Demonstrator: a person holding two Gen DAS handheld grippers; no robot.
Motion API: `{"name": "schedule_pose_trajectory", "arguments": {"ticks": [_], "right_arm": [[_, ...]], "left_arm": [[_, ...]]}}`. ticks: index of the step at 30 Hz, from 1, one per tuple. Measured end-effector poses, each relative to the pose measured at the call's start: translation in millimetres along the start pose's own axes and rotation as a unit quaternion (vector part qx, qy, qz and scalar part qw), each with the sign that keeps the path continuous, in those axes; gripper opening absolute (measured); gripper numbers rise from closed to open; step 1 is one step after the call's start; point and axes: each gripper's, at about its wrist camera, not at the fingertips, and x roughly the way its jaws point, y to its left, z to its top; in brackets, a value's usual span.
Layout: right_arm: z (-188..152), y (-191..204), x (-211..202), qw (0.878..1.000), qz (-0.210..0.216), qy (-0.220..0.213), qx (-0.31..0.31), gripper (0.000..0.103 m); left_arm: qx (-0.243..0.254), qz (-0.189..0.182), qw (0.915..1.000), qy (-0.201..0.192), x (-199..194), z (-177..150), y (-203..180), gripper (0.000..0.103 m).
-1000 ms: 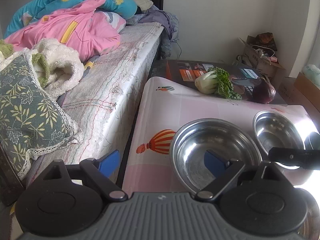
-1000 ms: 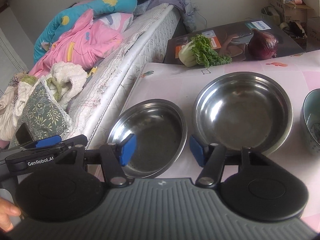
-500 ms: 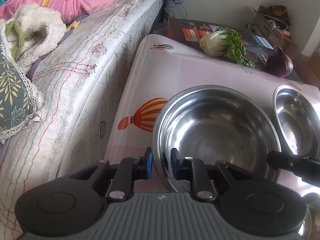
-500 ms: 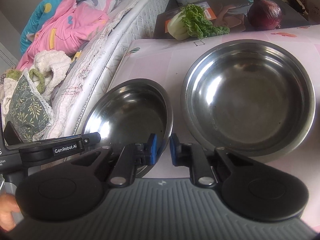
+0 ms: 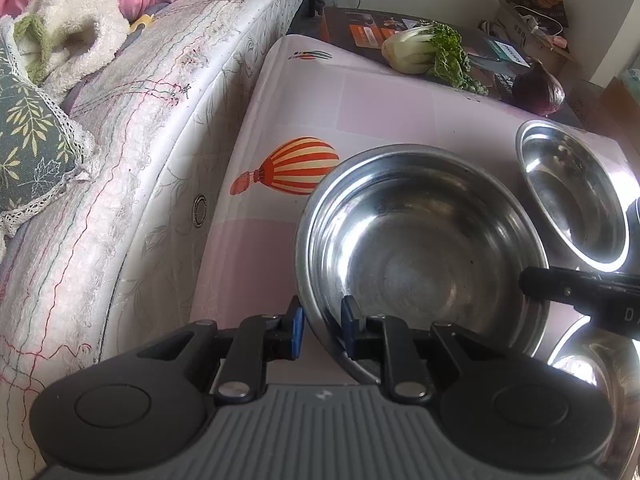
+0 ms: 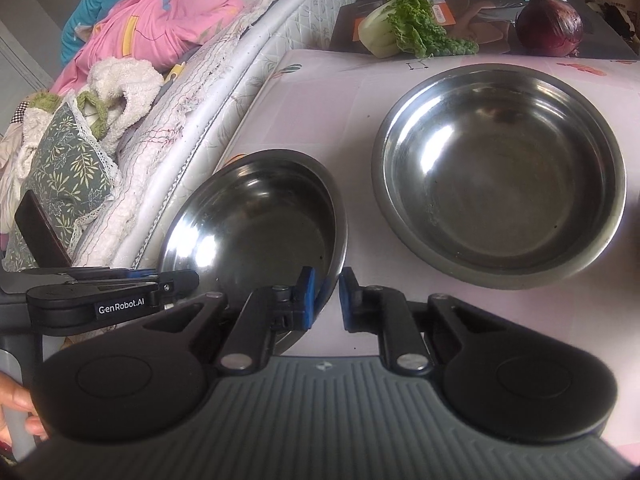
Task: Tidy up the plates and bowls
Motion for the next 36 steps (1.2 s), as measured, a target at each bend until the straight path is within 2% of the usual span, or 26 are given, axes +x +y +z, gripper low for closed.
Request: {"name": "schedule_pose_trajectory", "arguments": {"ticks": [4, 7, 11, 13, 36], "right_arm": [[3, 0, 1, 1.000, -0.006, -0.007, 0.001, 0.014], [4, 0, 4, 1.000, -0.012, -0.013, 0.002, 0.014], [6, -2, 8, 1.000, -0.016, -0.018, 0.006, 0.012], [7, -1, 9, 1.000, -0.015, -0.019, 0.005, 0.011], [9, 11, -7, 0.999, -0.013, -0.042, -0.016, 0.011]], "left_arm": [[-0.002, 0.003, 1.0000, -0.009, 1, 3, 1, 0.030], [-0.003, 0.008, 0.9999, -0.009, 8, 10, 1, 0.031], [-0.007, 0.011, 0.9998, -0.011, 16, 16, 2, 0.030], [-0.008, 0.011, 0.9998, -0.013, 17, 17, 1, 0.023], [-0.007, 0.022, 0.9989, -0.040, -4, 14, 2, 0.021]]}}
